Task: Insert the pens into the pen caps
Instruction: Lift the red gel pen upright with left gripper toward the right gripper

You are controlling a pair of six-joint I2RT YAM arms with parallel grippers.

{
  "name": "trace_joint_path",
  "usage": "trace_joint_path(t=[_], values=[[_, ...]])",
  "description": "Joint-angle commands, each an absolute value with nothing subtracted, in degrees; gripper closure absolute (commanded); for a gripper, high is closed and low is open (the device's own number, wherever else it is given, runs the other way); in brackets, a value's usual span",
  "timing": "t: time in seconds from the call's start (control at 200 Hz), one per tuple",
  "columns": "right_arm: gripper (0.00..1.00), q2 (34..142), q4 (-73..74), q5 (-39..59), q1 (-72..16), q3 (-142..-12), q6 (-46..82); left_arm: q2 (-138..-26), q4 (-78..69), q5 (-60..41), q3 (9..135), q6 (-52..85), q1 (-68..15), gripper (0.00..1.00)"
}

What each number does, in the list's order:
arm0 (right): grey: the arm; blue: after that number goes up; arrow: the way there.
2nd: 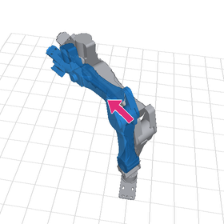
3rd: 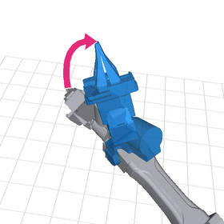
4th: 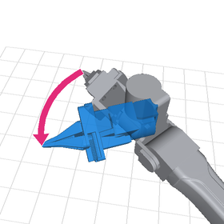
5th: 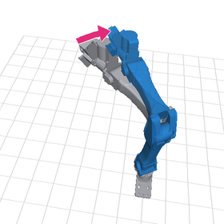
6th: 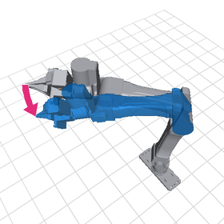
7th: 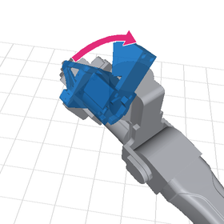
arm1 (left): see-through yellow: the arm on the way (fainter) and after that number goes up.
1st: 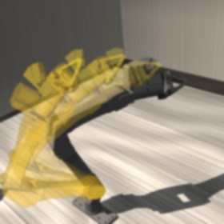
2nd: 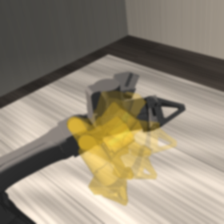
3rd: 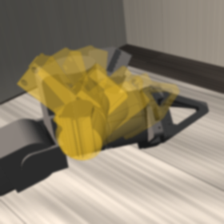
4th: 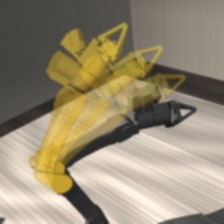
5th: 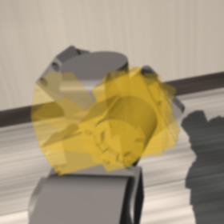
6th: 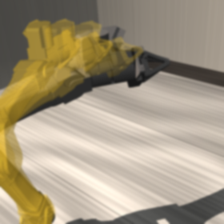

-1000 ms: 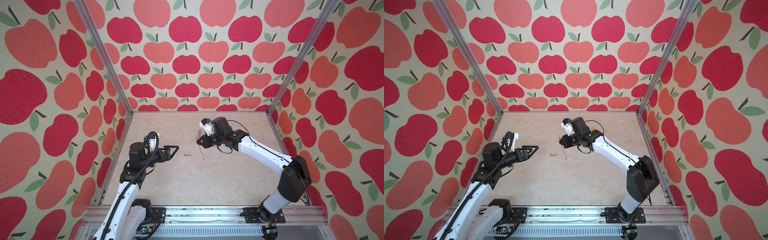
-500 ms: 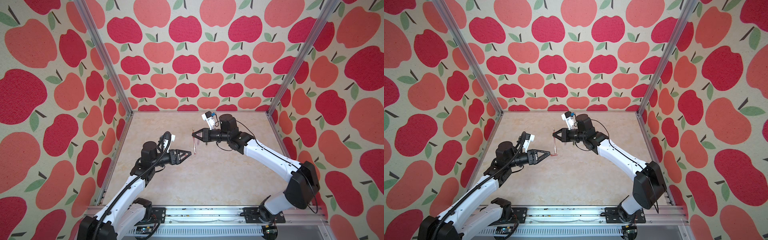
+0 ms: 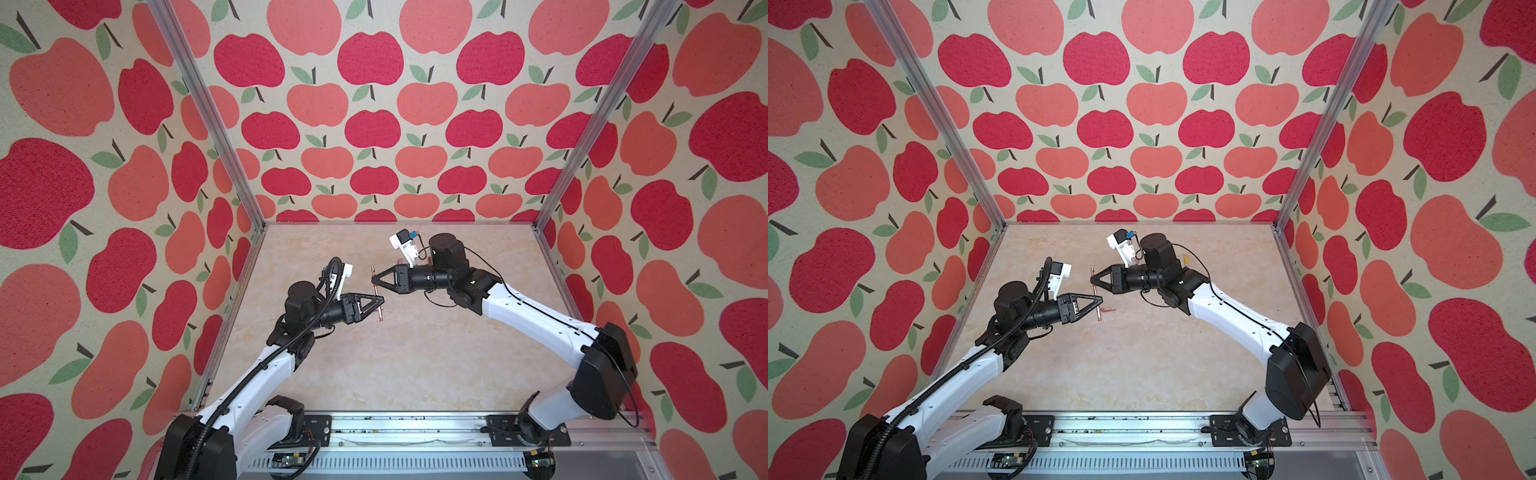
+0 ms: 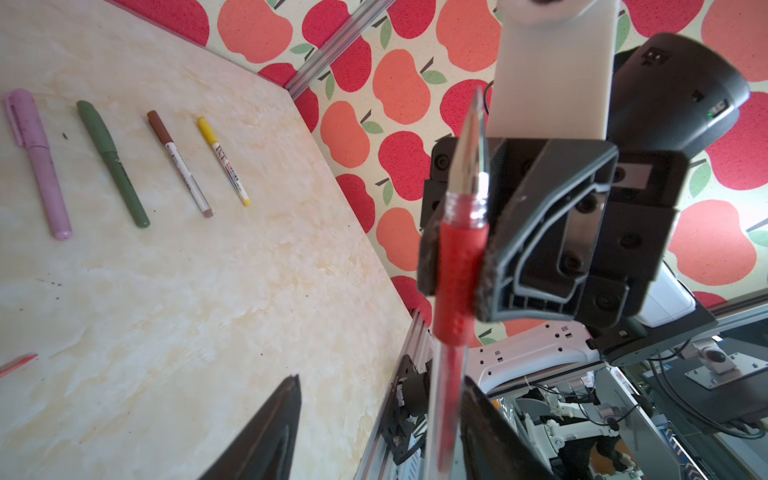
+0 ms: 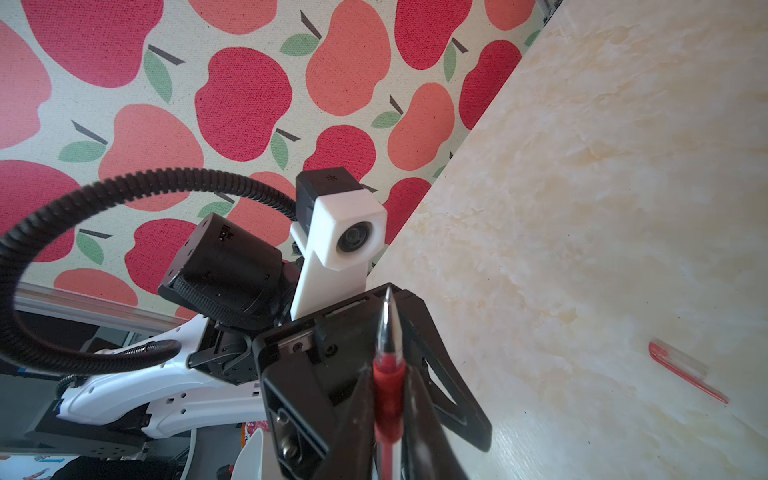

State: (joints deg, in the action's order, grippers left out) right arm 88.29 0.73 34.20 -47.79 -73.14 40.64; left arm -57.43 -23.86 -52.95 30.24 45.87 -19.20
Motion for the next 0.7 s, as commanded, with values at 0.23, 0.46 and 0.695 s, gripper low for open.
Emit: trace_joint_path(t=[0.23, 0.46, 0.695], values=[[0.84, 89.3, 2.51, 36.38, -48.6, -72.95, 40.75, -57.96, -27.06, -52.53, 30.06, 46.72, -19.6, 0.63], [0.84, 89.47, 2.37, 36.47, -48.74, -72.94, 40.48, -58.52, -27.33, -52.48, 30.4, 46.93, -19.68, 0.78], [0.83, 89.24, 1.48, 36.32, -48.78, -73.24, 39.95, -58.28, -25.35, -52.11, 30.82, 45.56, -19.69, 0.96]])
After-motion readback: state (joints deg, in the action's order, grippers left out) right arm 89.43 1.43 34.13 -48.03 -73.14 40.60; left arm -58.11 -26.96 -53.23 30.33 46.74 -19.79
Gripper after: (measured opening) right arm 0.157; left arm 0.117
